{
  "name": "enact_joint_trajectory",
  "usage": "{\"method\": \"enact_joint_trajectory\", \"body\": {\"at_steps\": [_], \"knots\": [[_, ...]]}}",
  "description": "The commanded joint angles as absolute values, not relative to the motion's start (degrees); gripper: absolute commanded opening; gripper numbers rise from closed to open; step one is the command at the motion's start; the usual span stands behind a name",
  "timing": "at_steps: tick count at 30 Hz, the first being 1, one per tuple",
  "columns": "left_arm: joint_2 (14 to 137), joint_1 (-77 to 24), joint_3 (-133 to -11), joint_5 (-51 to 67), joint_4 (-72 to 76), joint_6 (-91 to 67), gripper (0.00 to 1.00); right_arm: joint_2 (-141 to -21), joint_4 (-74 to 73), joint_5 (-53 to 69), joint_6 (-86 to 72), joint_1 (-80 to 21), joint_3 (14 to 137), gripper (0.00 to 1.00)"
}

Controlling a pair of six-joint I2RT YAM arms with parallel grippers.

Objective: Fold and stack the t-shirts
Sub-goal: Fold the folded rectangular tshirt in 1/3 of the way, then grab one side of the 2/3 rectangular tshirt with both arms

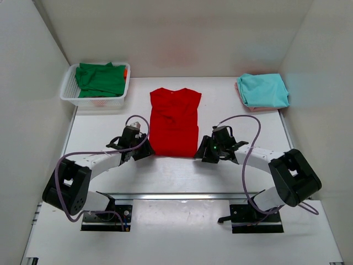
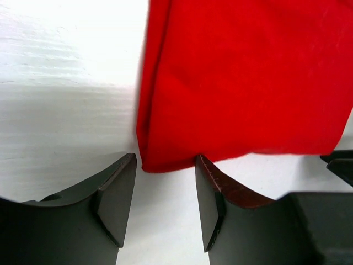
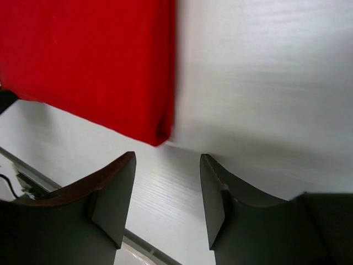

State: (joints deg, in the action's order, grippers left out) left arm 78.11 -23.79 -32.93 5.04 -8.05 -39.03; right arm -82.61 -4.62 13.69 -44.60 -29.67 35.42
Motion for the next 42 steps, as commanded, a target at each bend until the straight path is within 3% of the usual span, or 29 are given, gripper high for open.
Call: {"method": "enact_joint_trajectory", "body": {"at_steps": [1, 8, 9, 10, 11, 12, 13, 16, 27, 32, 36, 42], "knots": [[76.7, -24.3, -32.3, 1.6, -3.4, -41.0, 0.58, -85.6, 4.0, 13.5, -48.2, -30.6, 34.3, 0.48], [79.7, -25.1, -31.1, 1.2, -0.7, -43.3, 0.6, -92.4, 8.1, 16.2, -49.3, -31.5, 36.4, 0.46], [80.4, -25.7, -31.5, 1.1, 1.0, -43.2, 0.54, -93.3, 7.9, 15.9, -48.7, -31.4, 37.3, 0.39], [80.9, -25.5, -31.7, 0.9, 1.2, -43.5, 0.37, -93.8, 7.2, 16.3, -48.4, -31.6, 37.6, 0.19], [81.6, -26.4, -32.0, 1.1, 1.2, -43.5, 0.29, -94.1, 6.8, 16.6, -48.4, -31.6, 38.1, 0.08], [81.8, -26.5, -32.5, 1.9, 0.4, -43.7, 0.12, -94.1, 6.2, 16.7, -48.2, -31.6, 38.2, 0.0], [81.7, -26.5, -32.3, 2.6, 0.0, -43.6, 0.0, -93.7, 5.3, 16.5, -47.9, -31.6, 38.2, 0.0], [78.4, -28.2, -30.5, 3.1, -6.2, -42.9, 0.0, -89.8, -1.4, 12.9, -46.1, -33.4, 37.8, 0.0], [46.2, -43.2, -14.9, -2.6, -18.0, -52.8, 0.0, -65.4, -13.0, 6.9, -47.8, -47.4, 23.6, 0.0], [38.2, -41.2, -15.5, -0.4, -19.9, -54.4, 0.0, -58.2, -16.1, 9.6, -46.4, -44.1, 24.3, 0.0], [40.5, -35.4, -25.4, 2.4, -20.4, -50.7, 0.0, -59.6, -20.7, 18.9, -40.1, -36.4, 33.0, 0.0], [57.5, -25.7, -39.7, 10.4, -14.8, -45.0, 0.0, -72.0, -24.3, 27.6, -29.2, -23.2, 50.3, 0.0]]}}
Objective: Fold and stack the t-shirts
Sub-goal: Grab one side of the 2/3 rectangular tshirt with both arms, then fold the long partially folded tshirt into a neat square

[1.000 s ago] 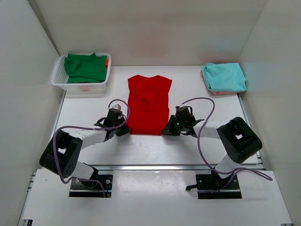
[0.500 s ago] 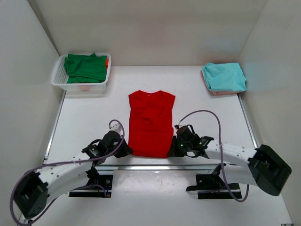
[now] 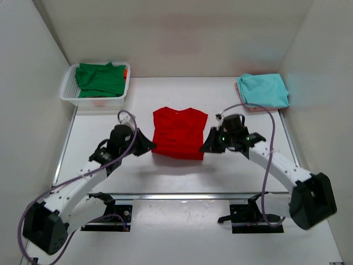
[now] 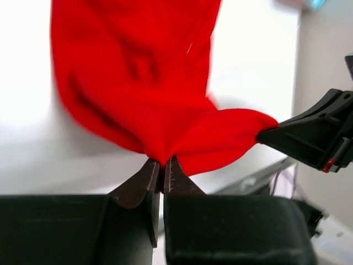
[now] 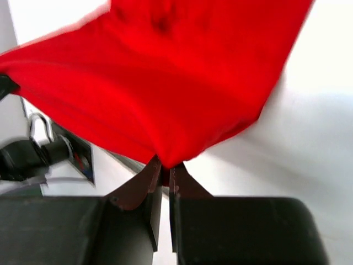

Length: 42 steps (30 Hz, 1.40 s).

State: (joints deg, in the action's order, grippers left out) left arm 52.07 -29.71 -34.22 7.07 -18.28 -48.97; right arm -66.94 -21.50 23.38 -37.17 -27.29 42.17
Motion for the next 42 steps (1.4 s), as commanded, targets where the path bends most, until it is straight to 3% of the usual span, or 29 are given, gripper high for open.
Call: {"method": "enact_joint_trajectory", "body": {"at_steps": [1, 8, 9, 10, 11, 12, 14, 16, 18, 20, 24, 30, 35, 38, 41, 42], "knots": [[59.3, -23.7, -42.2, 10.6, -13.0, -44.7, 0.0, -75.5, -24.7, 28.4, -28.4, -22.2, 54.2, 0.0], [87.8, -16.1, -60.1, 10.1, -4.8, -39.9, 0.0, -101.7, -22.4, 29.3, -22.9, -12.5, 79.6, 0.0], [93.3, -15.0, -64.8, 10.6, -2.9, -39.1, 0.05, -107.9, -23.8, 28.2, -22.8, -11.2, 86.9, 0.02], [98.4, -13.7, -69.6, 10.4, -1.6, -39.0, 0.29, -113.8, -24.0, 28.0, -23.1, -10.6, 93.8, 0.18], [100.4, -13.2, -73.6, 10.5, -0.7, -39.3, 0.32, -118.3, -24.5, 26.7, -23.5, -9.6, 96.8, 0.29], [103.2, -12.5, -74.8, 10.6, 2.1, -39.7, 0.32, -119.8, -24.2, 25.0, -23.8, -8.9, 100.4, 0.31], [104.6, -11.3, -76.1, 9.4, 4.8, -40.8, 0.62, -123.2, -24.3, 24.8, -24.2, -8.4, 103.5, 0.53], [103.9, -10.6, -74.5, 11.2, 6.1, -40.6, 0.62, -122.9, -25.5, 23.8, -23.7, -8.5, 102.1, 0.57], [102.7, -11.3, -70.2, 12.7, 6.7, -39.5, 0.63, -118.5, -24.3, 21.4, -22.9, -10.3, 97.0, 0.68], [102.3, -12.7, -67.5, 14.1, 7.3, -38.1, 0.63, -115.0, -20.7, 20.0, -23.0, -12.0, 87.7, 0.73], [104.1, -14.9, -62.8, 16.5, 7.7, -39.5, 0.61, -111.8, -16.6, 22.2, -25.9, -13.3, 78.2, 0.76], [112.6, -17.9, -66.6, 14.3, 3.1, -37.9, 0.6, -116.2, -14.6, 28.0, -28.6, -14.9, 79.3, 0.83], [115.8, -18.1, -67.8, 15.1, 3.8, -38.8, 0.58, -123.0, -13.2, 36.9, -31.3, -16.0, 84.8, 0.77], [115.8, -17.8, -68.0, 15.1, 3.4, -38.5, 0.58, -127.0, -12.0, 42.2, -32.8, -16.3, 87.1, 0.6], [115.7, -17.3, -68.3, 17.2, 3.8, -39.2, 0.6, -128.7, -13.2, 44.3, -32.6, -15.2, 88.6, 0.0], [114.7, -16.7, -68.3, 18.2, 3.3, -38.8, 0.6, -128.5, -13.4, 44.4, -31.7, -14.6, 88.9, 0.0]]}}
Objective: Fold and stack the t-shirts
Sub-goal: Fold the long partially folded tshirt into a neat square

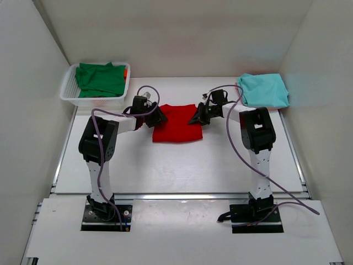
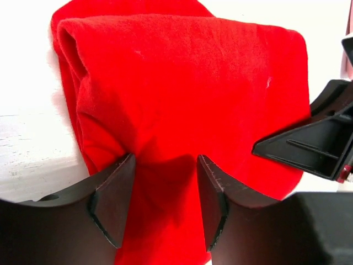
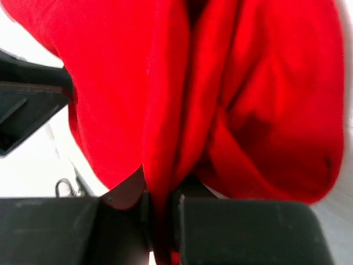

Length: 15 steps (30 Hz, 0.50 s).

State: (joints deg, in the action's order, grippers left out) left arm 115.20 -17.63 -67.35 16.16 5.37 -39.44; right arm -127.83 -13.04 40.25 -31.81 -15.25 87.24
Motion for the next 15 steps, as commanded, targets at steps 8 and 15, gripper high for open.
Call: {"method": "enact_joint_trajectory", "body": {"at_steps": [8, 15], "knots": [[103.2, -13.8, -63.0, 20.5, 2.3, -38.1, 0.62, -123.1, -32.4, 20.9, -0.6, -10.8, 104.6, 0.0], [98.1, -12.1, -59.4, 19.9, 0.1, -35.2, 0.63, -117.4, -33.1, 18.2, 9.1, -2.0, 111.5, 0.0]]}}
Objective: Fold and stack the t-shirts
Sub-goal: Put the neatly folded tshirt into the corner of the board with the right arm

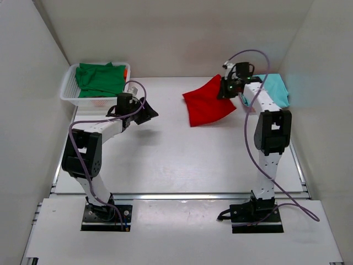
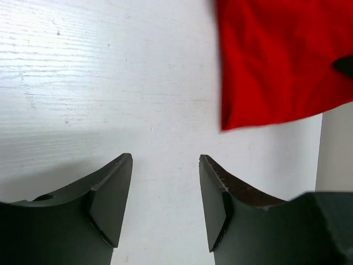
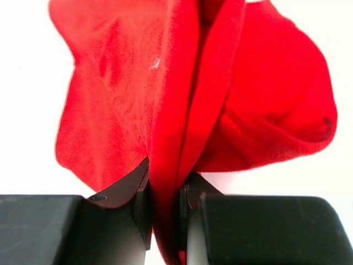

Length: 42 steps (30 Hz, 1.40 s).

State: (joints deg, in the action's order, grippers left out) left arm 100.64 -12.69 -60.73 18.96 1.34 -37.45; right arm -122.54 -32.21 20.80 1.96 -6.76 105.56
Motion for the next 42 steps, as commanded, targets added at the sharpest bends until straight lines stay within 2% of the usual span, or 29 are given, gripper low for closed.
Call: {"method": "enact_joint_trajectory", "body": {"at_steps": [1, 8, 14, 21, 28, 32, 34, 36, 37, 39, 40, 42], "knots": [[97.7, -12.2, -59.2, 20.2, 0.0, -35.3, 0.63, -117.7, -34.6, 19.2, 9.3, -0.1, 114.9, 0.0], [99.6, -12.0, -59.2, 20.7, -2.2, -34.6, 0.63, -122.6, -39.9, 22.4, 14.0, 10.6, 132.8, 0.0], [101.3, -12.1, -61.4, 20.5, -4.0, -33.4, 0.64, -129.9, -37.4, 26.1, 13.4, 19.5, 135.1, 0.0], [102.7, -12.0, -60.9, 21.0, -3.9, -33.9, 0.64, -136.2, -34.1, 18.6, 14.4, 20.3, 136.6, 0.0], [103.0, -14.0, -60.2, 20.4, -3.8, -33.4, 0.65, -137.0, -19.6, 4.6, 18.5, 17.7, 130.9, 0.0], [103.3, -14.4, -60.1, 19.6, -4.7, -32.8, 0.65, -137.8, -12.5, -9.6, 22.3, 15.7, 130.0, 0.0], [103.2, -14.5, -59.6, 19.8, -4.6, -33.0, 0.66, -137.8, -8.6, -15.5, 23.3, 14.5, 129.6, 0.08], [103.0, -14.5, -59.8, 20.1, -4.1, -33.4, 0.65, -137.3, -7.5, -18.4, 22.9, 13.9, 129.6, 0.43], [102.7, -14.5, -60.0, 20.1, -4.2, -33.1, 0.66, -136.9, -7.1, -20.5, 22.5, 13.8, 129.7, 0.7], [102.5, -14.8, -60.7, 19.9, -5.2, -33.0, 0.67, -135.3, -7.0, -24.6, 22.5, 13.1, 128.9, 0.91], [102.3, -15.0, -60.8, 20.1, -6.4, -32.5, 0.68, -134.6, -6.1, -27.4, 23.1, 12.5, 127.9, 0.97], [101.1, -14.9, -61.2, 20.0, -7.8, -31.8, 0.74, -130.5, -4.0, -31.0, 24.0, 11.6, 123.7, 1.0]]}}
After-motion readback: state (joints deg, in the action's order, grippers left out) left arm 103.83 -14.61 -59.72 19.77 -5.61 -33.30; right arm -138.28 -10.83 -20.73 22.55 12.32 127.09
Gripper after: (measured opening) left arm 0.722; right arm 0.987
